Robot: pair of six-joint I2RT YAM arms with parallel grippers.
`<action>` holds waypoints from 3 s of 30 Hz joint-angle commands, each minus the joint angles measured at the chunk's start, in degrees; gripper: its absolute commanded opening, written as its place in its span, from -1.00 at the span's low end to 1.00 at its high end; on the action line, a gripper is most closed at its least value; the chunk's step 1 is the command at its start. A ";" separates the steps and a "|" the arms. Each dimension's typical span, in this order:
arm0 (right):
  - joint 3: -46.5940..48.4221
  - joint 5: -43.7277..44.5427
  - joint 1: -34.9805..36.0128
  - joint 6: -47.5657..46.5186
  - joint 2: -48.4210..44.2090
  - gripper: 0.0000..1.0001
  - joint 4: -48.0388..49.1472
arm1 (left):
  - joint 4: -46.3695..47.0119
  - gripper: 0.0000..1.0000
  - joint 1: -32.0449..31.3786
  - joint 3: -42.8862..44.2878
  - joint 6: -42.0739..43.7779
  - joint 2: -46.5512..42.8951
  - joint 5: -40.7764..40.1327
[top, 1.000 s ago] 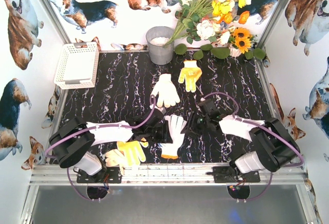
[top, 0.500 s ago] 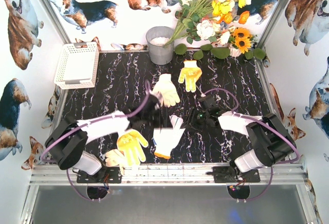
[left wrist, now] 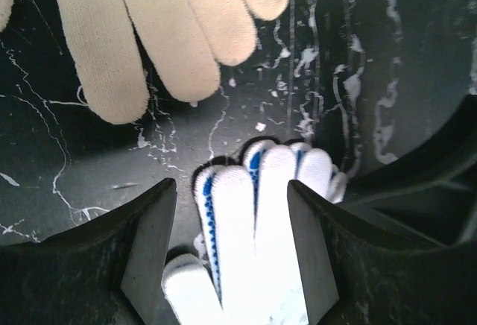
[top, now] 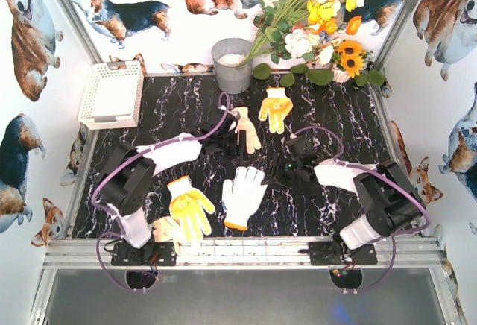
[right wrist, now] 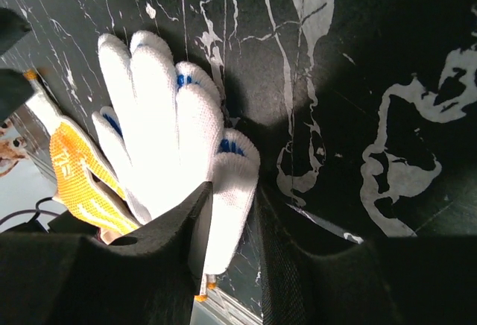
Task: Put the gloves into the storage basket
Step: Pick up the glove from the center of the board.
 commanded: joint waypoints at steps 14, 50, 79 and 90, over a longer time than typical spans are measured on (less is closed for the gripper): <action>1.23 1.08 -0.33 -1.18 3.63 -0.38 2.62 | -4.87 -0.04 -2.85 1.93 5.17 6.12 -3.64; 4.30 -1.23 -0.07 -3.68 0.82 -0.77 2.02 | 0.86 -0.81 -4.89 -7.59 0.69 4.44 -5.93; 1.67 12.76 1.16 -3.53 -7.65 -0.46 -7.39 | 10.52 -1.00 -4.03 0.88 8.08 11.85 3.56; -0.05 13.34 0.98 -4.71 -23.75 -0.09 -15.27 | 11.00 0.12 -4.73 2.63 8.56 4.63 3.44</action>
